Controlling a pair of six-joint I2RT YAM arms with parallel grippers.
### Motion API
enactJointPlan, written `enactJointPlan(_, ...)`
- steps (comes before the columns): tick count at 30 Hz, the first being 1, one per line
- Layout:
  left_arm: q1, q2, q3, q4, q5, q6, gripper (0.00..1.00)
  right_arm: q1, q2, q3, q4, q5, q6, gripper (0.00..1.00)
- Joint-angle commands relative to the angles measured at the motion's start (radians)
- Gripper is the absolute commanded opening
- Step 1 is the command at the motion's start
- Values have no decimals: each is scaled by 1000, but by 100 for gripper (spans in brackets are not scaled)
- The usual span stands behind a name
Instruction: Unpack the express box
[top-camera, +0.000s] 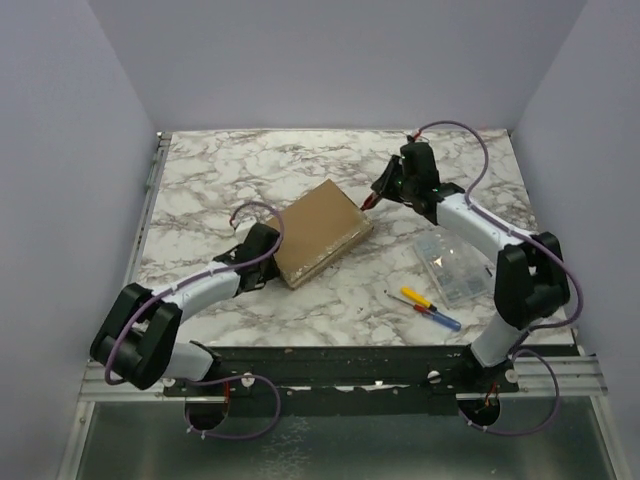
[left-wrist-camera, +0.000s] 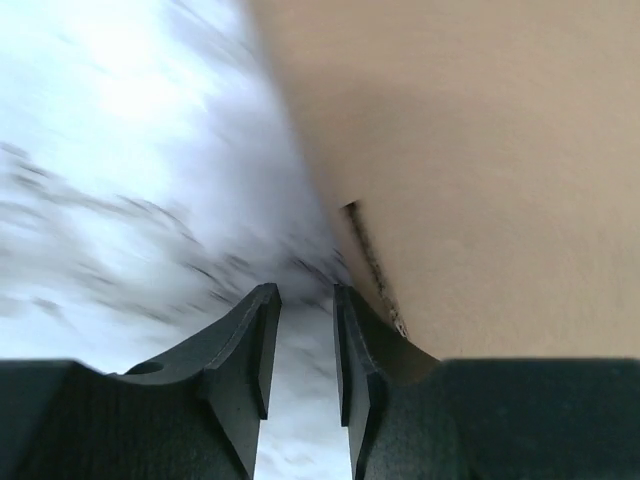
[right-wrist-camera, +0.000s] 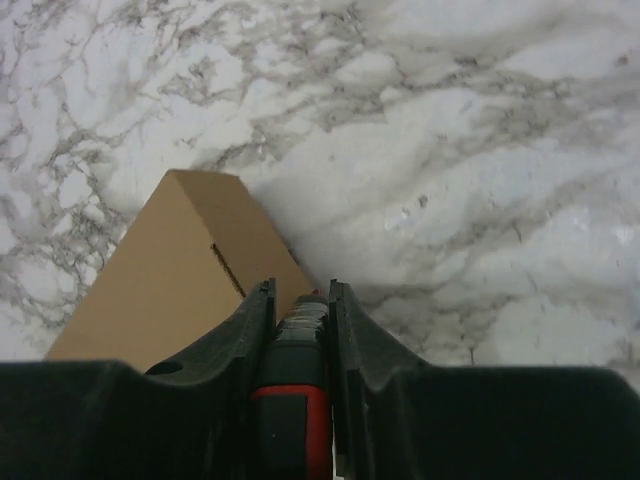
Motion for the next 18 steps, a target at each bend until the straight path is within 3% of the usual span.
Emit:
enactJointPlan(1, 165, 72, 138, 29, -80, 92, 37, 74, -197, -251, 6, -173, 247, 0)
enactJointPlan(7, 294, 228, 374, -44, -75, 209, 46, 140, -481, -531, -50, -68, 305, 0)
enactJointPlan(13, 398, 105, 414, -167, -92, 244, 63, 141, -733, -583, -283, 211, 162, 0)
enactJointPlan(15, 408, 21, 381, -191, -15, 229, 69, 141, -771, -567, -297, 231, 95, 0)
enactJointPlan(18, 413, -84, 308, -191, 249, 168, 72, 141, -773, -507, -288, 237, 41, 0)
